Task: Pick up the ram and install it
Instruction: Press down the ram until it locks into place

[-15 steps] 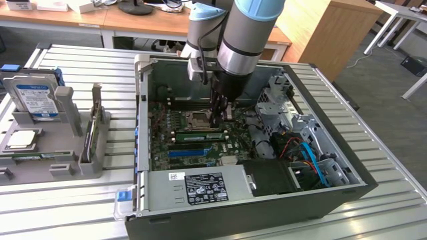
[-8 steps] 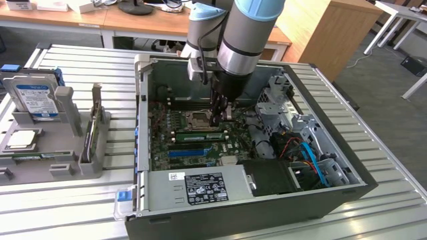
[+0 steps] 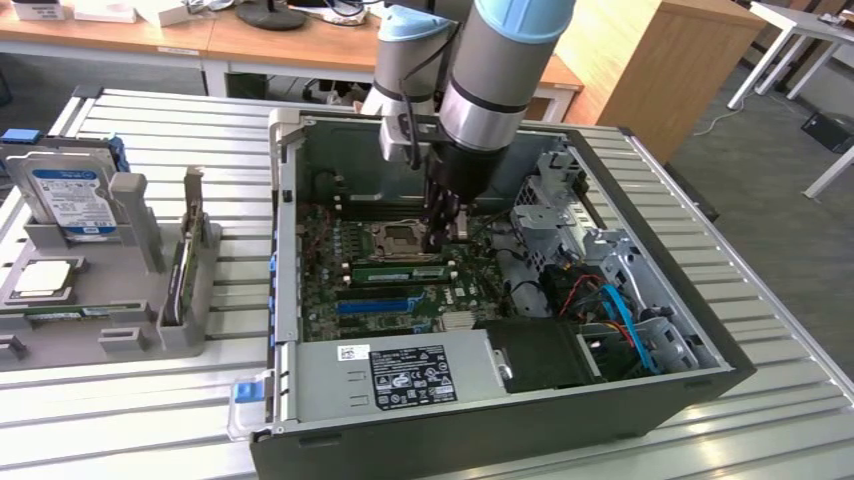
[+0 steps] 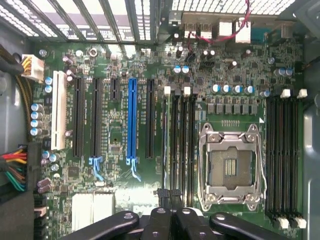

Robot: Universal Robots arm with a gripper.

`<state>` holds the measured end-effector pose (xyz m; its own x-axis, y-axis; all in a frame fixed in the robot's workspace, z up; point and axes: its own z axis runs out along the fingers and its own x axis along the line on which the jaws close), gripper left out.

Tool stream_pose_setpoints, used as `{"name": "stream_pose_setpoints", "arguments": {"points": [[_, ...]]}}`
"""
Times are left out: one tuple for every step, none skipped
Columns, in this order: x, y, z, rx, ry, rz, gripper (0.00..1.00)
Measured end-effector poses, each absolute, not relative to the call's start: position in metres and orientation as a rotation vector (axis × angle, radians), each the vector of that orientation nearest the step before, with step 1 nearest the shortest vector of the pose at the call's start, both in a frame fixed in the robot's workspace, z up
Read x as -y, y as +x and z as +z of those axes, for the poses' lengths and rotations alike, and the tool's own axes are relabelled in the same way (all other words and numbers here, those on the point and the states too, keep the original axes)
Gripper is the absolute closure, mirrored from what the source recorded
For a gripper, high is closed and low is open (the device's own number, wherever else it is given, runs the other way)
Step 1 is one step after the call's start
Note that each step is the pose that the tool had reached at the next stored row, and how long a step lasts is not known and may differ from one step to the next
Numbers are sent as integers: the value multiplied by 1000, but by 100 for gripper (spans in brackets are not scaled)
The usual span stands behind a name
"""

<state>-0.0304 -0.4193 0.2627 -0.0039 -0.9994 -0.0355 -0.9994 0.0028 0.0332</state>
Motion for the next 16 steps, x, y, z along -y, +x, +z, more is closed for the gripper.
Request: {"name": "stream_pose_setpoints", "arguments": {"points": [[419, -28, 263, -2223, -2216, 76, 89], [419, -26, 263, -2223, -2216, 76, 89], [419, -24, 263, -2223, -2216, 76, 89], [419, -21, 263, -2223, -2216, 76, 89], [419, -19, 263, -2223, -2216, 76, 89], [419, -17, 263, -2223, -2216, 76, 89], [419, -14, 263, -2223, -2216, 76, 89], [419, -12, 263, -2223, -2216, 76, 89], [419, -10, 263, -2223, -2216, 76, 89], [419, -9, 263, -2223, -2216, 76, 89], [419, -7, 263, -2223, -2216, 76, 89], [419, -6, 263, -2223, -2216, 76, 89], [419, -5, 263, -2223, -2216, 76, 89], [419, -4, 263, -2223, -2216, 76, 89], [419, -3, 263, -2223, -2216, 76, 89], [419, -3, 263, -2223, -2216, 76, 89]]}}
